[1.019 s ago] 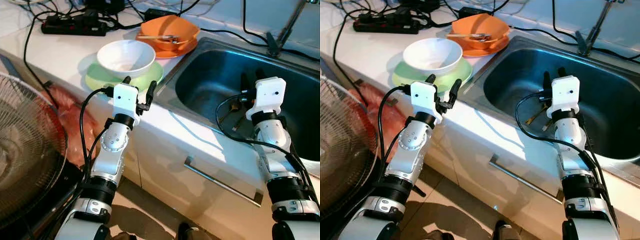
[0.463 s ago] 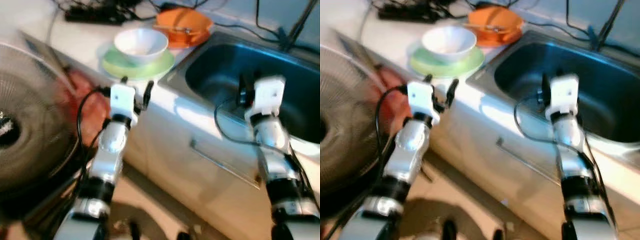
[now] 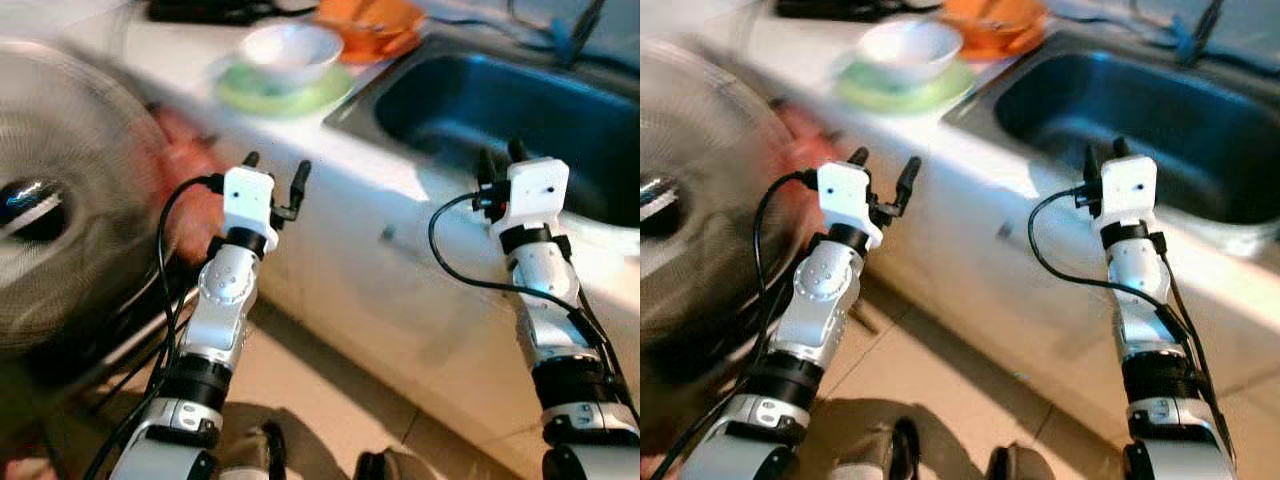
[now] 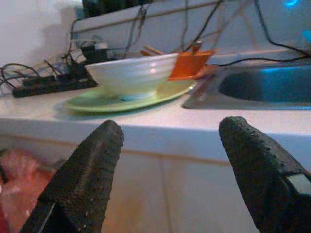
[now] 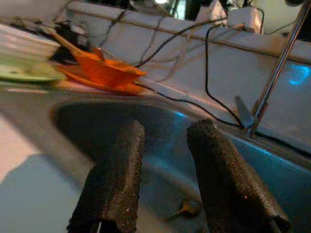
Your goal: Kitchen organization
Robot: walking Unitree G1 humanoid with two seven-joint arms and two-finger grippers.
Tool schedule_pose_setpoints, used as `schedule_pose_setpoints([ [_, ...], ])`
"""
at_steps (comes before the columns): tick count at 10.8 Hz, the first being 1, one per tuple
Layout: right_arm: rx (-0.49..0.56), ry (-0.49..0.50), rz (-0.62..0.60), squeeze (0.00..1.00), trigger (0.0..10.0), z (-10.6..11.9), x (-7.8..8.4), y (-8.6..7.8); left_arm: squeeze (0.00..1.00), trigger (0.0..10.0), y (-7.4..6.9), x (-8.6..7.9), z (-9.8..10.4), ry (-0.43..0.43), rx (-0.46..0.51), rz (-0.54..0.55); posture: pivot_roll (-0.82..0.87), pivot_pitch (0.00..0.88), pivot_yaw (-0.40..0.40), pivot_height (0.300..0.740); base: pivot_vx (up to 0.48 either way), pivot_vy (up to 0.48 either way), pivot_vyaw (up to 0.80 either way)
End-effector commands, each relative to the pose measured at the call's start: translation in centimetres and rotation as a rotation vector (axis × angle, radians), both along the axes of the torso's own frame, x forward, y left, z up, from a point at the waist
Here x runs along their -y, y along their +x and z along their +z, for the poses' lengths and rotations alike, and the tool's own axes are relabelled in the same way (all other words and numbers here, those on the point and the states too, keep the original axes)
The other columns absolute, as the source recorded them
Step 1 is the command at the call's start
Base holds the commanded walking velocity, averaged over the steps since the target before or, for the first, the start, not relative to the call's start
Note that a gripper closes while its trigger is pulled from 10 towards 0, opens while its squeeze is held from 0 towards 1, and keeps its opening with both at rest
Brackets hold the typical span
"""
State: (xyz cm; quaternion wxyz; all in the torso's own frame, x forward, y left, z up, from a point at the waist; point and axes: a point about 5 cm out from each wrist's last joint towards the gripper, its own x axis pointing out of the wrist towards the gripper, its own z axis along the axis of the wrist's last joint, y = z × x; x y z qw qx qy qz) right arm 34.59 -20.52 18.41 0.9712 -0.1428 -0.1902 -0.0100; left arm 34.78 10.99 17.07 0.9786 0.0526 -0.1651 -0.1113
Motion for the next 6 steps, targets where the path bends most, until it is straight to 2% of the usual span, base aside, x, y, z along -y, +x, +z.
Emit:
schedule_pose_setpoints([
  [1,0.021,0.013,-0.011,0.0,10.0,0.34,0.5,-0.2,0.0,10.0,0.1,0.21,0.55,0.0,0.015,-0.01,-0.04,0.124,0.022,0.74,0.0,0.0,0.0],
  [2,0.034,0.025,-0.009,0.0,10.0,0.6,0.53,-0.21,0.0,10.0,0.11,0.22,0.56,0.0,0.015,-0.009,-0.04,0.125,0.021,0.74,-0.334,0.0,0.0],
  [4,0.043,0.033,-0.001,0.0,10.0,0.8,0.48,-0.22,0.0,10.0,0.13,0.19,0.57,0.0,0.016,-0.007,-0.04,0.124,0.02,0.74,0.0,0.0,-0.68],
  [6,0.039,0.022,0.001,0.0,10.0,0.56,0.41,-0.29,0.0,10.0,0.1,0.23,0.56,0.001,0.016,-0.008,-0.04,0.119,0.02,0.74,0.0,0.0,0.0],
])
